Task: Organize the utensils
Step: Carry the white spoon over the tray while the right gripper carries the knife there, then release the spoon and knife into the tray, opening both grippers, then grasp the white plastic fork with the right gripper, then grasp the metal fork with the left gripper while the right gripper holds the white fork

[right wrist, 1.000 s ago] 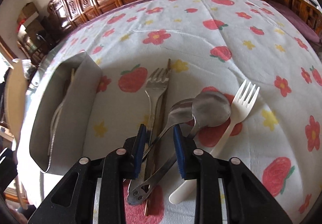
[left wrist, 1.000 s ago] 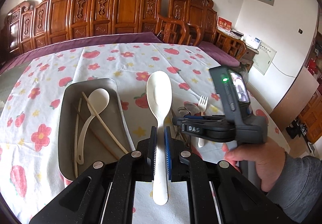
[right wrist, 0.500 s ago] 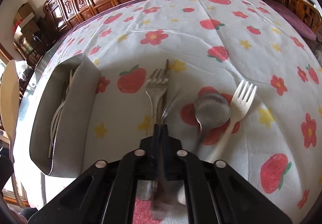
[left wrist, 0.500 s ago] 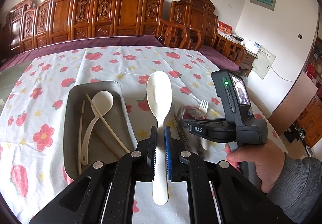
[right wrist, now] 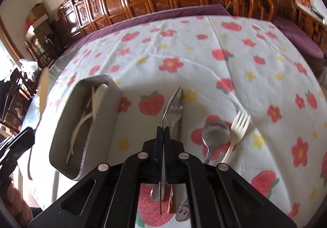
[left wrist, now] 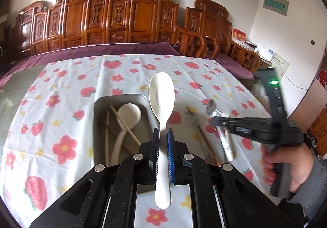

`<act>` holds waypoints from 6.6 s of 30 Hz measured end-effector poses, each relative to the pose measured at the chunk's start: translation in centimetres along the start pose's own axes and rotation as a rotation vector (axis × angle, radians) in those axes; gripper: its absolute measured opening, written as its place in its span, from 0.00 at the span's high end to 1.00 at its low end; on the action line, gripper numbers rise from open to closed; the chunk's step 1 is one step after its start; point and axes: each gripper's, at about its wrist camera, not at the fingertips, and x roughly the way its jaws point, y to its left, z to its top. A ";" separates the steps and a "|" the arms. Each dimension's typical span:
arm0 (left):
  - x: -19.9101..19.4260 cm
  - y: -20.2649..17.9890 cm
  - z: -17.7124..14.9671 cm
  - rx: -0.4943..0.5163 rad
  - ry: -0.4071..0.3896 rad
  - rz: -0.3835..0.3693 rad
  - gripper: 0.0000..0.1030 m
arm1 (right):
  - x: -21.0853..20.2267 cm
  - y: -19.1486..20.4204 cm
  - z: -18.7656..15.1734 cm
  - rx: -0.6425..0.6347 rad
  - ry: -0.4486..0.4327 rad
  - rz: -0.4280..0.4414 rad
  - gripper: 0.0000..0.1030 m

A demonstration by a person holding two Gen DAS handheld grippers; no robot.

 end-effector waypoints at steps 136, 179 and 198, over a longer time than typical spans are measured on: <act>1.0 -6.1 -1.9 0.127 0.017 0.101 0.28 | -0.2 -10.6 -4.6 0.006 0.081 -0.228 0.92; 18.3 -11.8 -0.2 0.123 0.411 0.173 0.81 | -1.2 -12.9 -7.6 -0.092 -0.048 -0.097 0.92; 19.2 -11.5 0.4 0.106 0.408 0.160 0.92 | -1.0 -12.8 -7.2 -0.077 -0.038 -0.079 0.92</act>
